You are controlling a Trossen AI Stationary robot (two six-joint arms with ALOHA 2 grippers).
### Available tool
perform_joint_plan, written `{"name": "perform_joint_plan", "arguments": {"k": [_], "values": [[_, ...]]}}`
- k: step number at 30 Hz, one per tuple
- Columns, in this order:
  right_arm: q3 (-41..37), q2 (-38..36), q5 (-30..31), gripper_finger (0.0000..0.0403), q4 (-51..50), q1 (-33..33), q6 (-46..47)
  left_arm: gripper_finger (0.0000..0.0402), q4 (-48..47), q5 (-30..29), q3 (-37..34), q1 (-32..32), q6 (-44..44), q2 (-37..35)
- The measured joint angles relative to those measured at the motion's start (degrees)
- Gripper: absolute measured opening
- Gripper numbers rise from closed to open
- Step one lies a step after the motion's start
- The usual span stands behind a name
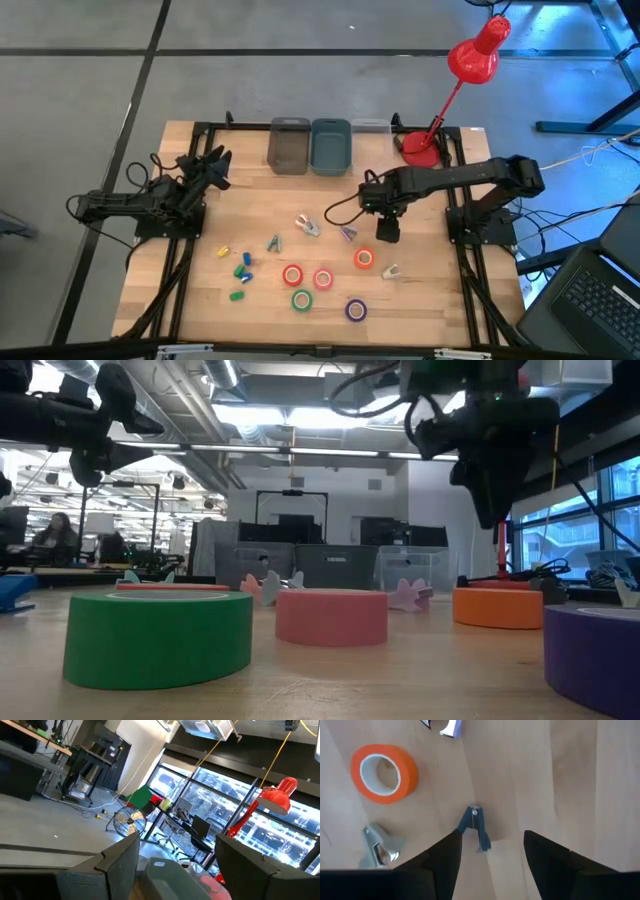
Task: Pick and place Stapler, Stapler remover, tape
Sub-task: Put the black staple remover into the transparent bin
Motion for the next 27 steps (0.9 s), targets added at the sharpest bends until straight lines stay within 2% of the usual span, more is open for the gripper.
{"name": "perform_joint_plan", "arguments": {"k": [5,21,27], "values": [[-2.8,1.9,-0.1,0.0218,4.4,0.5,0.0,0.0247,-1.5,0.1,0.0,0.0,0.0,0.0],[-19.6,2.0,-9.0,0.0218,21.8,0.9,6.3,0.0248,-1.7,-1.3,0.0,0.0,-0.1,0.0],[-21.1,1.7,-9.8,0.0204,22.9,0.9,6.6,0.0247,-1.7,-1.3,0.0,0.0,-0.1,0.0]]}}
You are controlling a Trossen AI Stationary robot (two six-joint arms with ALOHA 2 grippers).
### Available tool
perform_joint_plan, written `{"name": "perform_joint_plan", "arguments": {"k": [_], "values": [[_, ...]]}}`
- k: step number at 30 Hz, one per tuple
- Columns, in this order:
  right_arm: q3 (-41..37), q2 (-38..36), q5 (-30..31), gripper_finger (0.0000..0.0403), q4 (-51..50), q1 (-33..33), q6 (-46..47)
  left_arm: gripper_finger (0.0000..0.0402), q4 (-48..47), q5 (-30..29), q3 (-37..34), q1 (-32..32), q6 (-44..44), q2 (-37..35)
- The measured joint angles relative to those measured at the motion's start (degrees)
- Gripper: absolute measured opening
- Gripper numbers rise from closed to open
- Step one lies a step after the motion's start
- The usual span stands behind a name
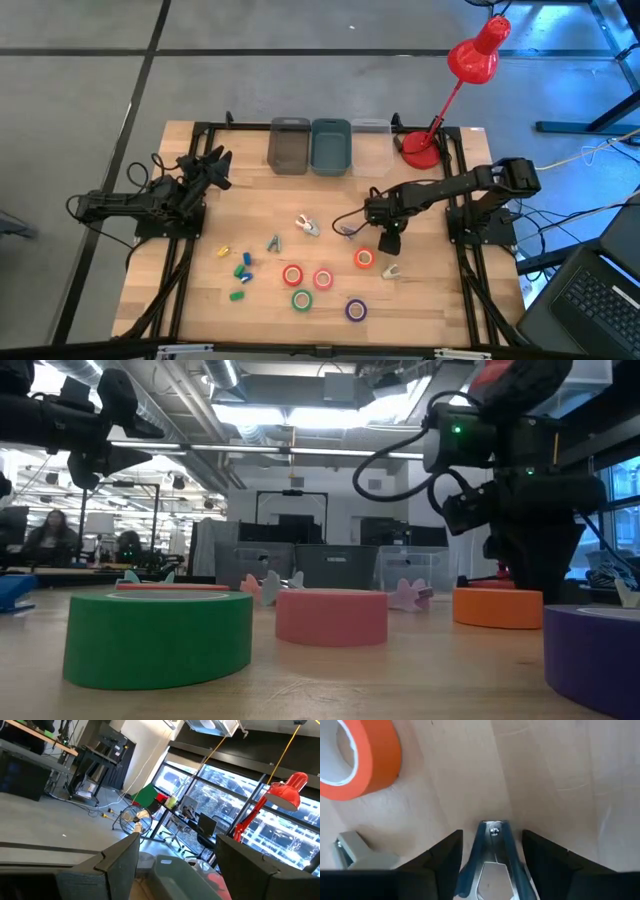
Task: Pick and place Stapler, Stapler remover, tape
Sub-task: Put the black staple remover into the transparent bin
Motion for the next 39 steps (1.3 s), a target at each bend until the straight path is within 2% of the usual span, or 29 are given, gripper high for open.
{"name": "perform_joint_plan", "arguments": {"k": [3,8,16,20,25,28,32,35,39], "values": [[0.8,0.2,0.4,0.0166,-0.5,0.0,-0.2,0.0248,0.0,-0.2,0.0,0.0,0.0,0.0],[1.4,0.4,-0.8,0.0072,-0.4,0.2,-0.2,0.0247,0.0,-0.2,0.0,0.0,0.0,0.0],[1.5,0.3,-1.9,0.0072,-0.8,0.1,-0.1,0.0247,0.0,-0.2,0.0,0.0,-1.1,0.0],[4.0,-1.2,-2.5,0.0072,-6.2,0.0,0.0,0.0248,0.0,-0.2,0.0,0.0,-1.1,0.0],[12.1,-4.1,4.6,0.0072,-18.8,-1.3,-0.3,0.0247,0.0,-0.2,0.0,0.0,-1.1,0.0],[17.2,-6.1,9.1,0.0072,-22.0,-5.1,-0.5,0.0248,0.0,-0.2,0.0,0.0,-1.1,0.0],[23.6,-7.5,11.3,0.0072,-21.0,-13.2,-4.2,0.0248,0.0,-0.1,0.0,0.0,-1.1,0.0],[28.0,-7.4,10.8,0.0072,-18.1,-20.8,-8.8,0.0247,0.0,-0.1,0.0,0.0,-1.1,0.0],[31.2,-6.8,5.7,0.0072,-10.1,-30.5,-12.4,0.0248,0.0,-0.1,0.0,0.0,-1.0,0.0]]}}
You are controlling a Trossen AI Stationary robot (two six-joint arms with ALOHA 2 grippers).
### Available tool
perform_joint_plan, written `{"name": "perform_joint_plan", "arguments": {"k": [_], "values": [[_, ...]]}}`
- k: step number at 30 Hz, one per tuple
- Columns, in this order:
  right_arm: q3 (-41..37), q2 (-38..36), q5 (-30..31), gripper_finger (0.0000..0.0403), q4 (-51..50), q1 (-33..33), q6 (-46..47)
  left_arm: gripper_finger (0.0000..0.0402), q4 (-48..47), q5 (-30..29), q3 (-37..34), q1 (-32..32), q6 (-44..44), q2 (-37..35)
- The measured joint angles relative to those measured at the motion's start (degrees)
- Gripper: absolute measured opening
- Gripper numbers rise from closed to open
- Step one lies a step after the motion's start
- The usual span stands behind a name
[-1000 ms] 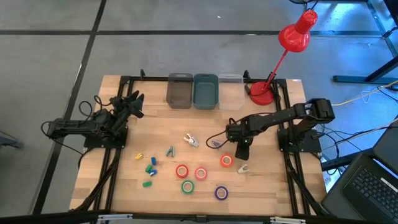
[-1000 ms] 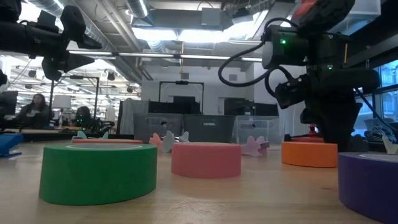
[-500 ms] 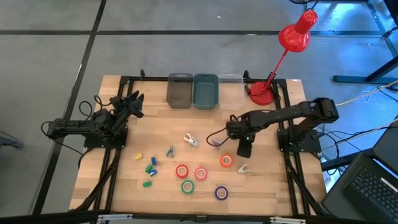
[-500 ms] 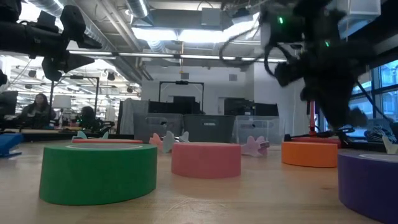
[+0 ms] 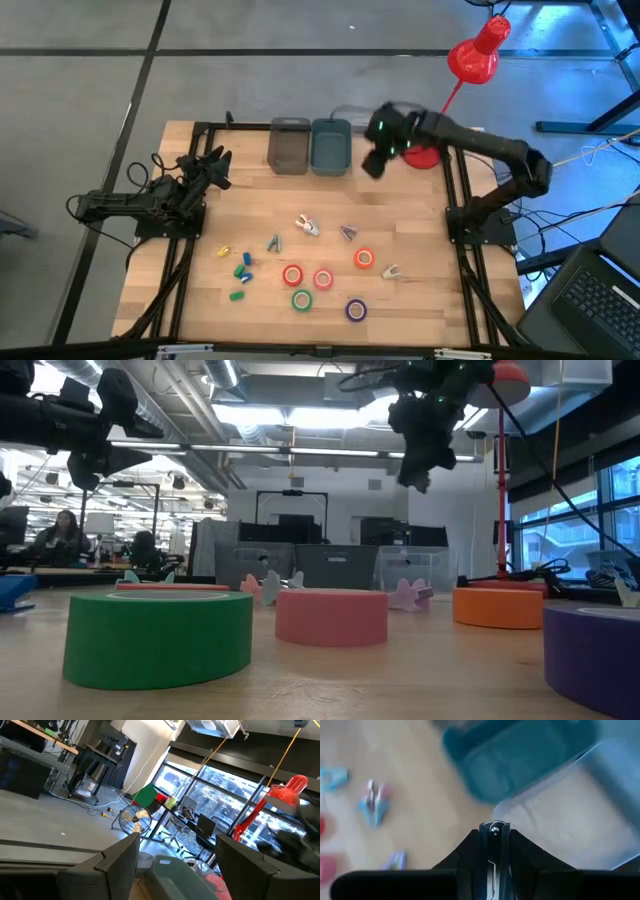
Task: Pick and place Stapler, Stapler remover, tape
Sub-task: Put the black staple remover into the transparent bin
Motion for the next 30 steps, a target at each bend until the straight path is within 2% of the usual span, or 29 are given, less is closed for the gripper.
{"name": "perform_joint_plan", "arguments": {"k": [4,8,14,22,30], "values": [[4.4,4.1,-1.2,0.0072,0.9,-6.1,-5.0,0.0247,0.0,0.0,0.0,0.0,0.0,0.0],[10.2,11.1,-1.3,0.0072,0.6,-9.1,-10.5,0.0247,0.0,-0.4,0.0,0.0,0.1,0.0],[17.7,22.5,-2.0,0.0072,-2.9,-13.0,-13.6,0.0247,0.0,0.0,0.0,0.0,-1.2,0.0],[18.1,31.5,-2.0,0.0072,-3.5,-16.0,-17.0,0.0248,0.0,0.1,0.0,0.0,-1.4,0.0],[18.0,36.2,-1.5,0.0072,-1.3,-16.0,-19.5,0.0248,0.0,-0.9,0.0,0.0,-1.4,0.0]]}}
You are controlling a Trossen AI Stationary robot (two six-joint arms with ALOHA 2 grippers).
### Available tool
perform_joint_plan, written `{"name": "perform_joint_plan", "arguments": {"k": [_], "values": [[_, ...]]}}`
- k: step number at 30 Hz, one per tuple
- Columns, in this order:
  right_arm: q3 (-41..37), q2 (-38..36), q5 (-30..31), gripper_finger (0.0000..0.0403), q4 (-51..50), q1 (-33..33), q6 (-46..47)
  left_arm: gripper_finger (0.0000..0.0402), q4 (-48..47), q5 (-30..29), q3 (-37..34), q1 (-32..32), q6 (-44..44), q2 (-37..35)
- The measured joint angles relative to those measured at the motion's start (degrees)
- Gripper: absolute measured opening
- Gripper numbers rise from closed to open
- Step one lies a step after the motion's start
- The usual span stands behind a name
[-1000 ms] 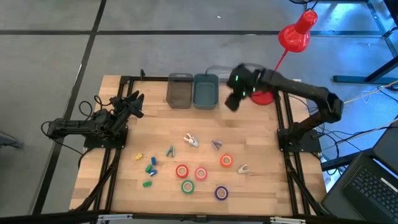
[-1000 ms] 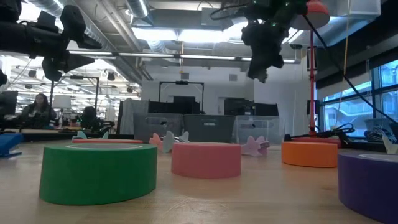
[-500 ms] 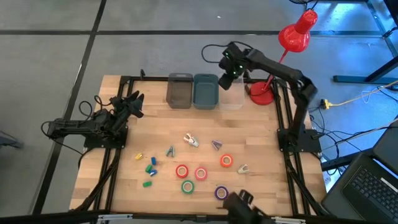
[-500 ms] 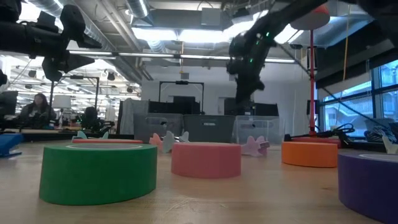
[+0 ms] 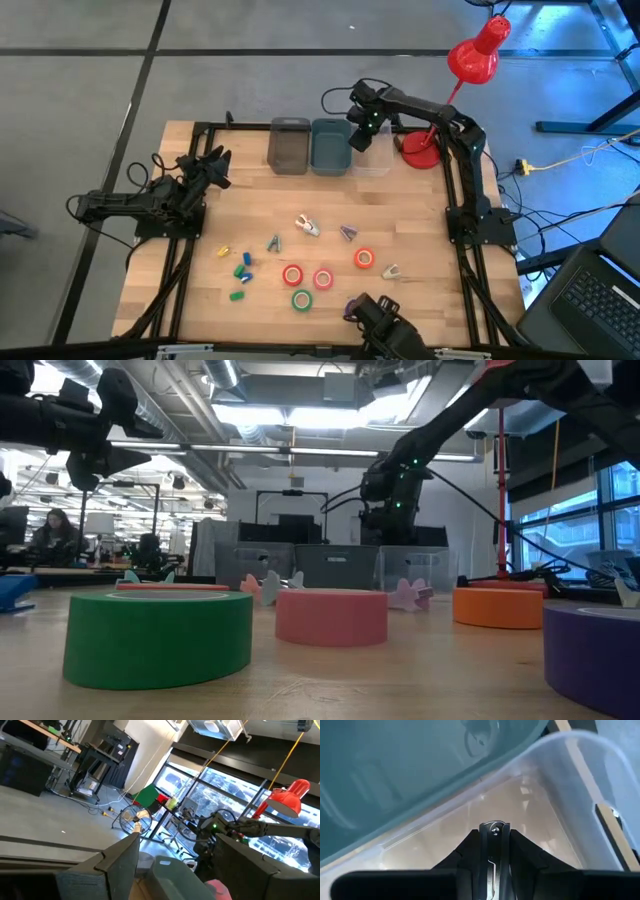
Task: Pick and place Stapler, Stapler remover, tape
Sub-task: Put the black staple remover into the transparent bin, then put the orange tape into the green bin
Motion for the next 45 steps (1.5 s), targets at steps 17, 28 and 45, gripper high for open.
{"name": "perform_joint_plan", "arguments": {"k": [17,28,45], "values": [[0.4,-1.4,-1.4,0.0318,-2.8,-0.1,5.6,0.0248,0.0,0.0,0.0,0.0,0.0,0.0],[-1.1,-23.3,-10.4,0.0311,-18.1,7.2,8.7,0.0248,0.0,-0.1,0.0,0.0,-0.1,0.0],[-29.6,-41.0,0.8,0.0311,-0.5,50.7,48.4,0.0248,0.0,-0.1,0.0,0.0,0.0,0.0]]}}
